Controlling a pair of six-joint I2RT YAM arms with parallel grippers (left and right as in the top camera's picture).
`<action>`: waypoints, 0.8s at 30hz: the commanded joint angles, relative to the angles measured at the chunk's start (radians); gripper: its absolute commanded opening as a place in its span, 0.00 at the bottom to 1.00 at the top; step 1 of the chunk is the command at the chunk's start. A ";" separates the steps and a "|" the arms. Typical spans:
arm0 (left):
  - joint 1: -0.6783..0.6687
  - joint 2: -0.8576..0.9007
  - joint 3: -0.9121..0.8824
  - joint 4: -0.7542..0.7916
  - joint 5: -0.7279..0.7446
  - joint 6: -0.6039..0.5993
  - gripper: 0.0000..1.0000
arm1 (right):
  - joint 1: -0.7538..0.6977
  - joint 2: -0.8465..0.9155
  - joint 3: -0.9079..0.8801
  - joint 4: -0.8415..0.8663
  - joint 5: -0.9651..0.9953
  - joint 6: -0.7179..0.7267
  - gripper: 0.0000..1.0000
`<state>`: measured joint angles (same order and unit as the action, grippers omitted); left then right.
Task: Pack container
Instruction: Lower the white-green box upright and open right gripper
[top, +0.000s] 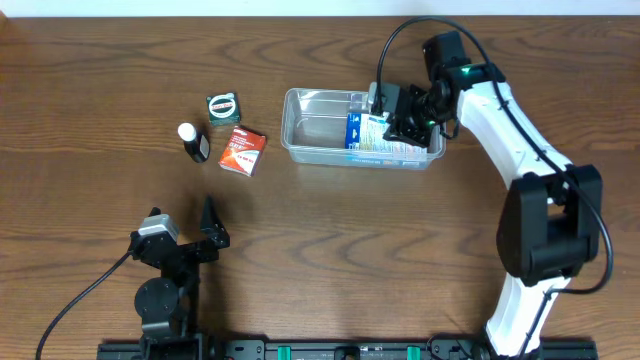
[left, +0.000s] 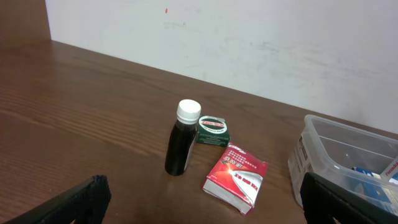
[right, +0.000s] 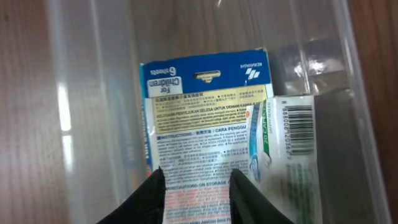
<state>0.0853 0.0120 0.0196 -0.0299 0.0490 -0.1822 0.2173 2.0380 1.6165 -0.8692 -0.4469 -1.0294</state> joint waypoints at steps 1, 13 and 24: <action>0.007 -0.002 -0.016 -0.038 -0.011 0.013 0.98 | -0.018 0.018 0.010 0.018 -0.005 0.005 0.27; 0.007 -0.002 -0.016 -0.038 -0.011 0.013 0.98 | -0.038 0.041 0.010 0.048 0.043 0.028 0.33; 0.007 -0.002 -0.016 -0.038 -0.011 0.013 0.98 | -0.038 0.042 0.010 0.047 0.043 0.031 0.59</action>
<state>0.0853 0.0120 0.0196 -0.0296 0.0490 -0.1822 0.1825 2.0693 1.6169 -0.8219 -0.4026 -1.0039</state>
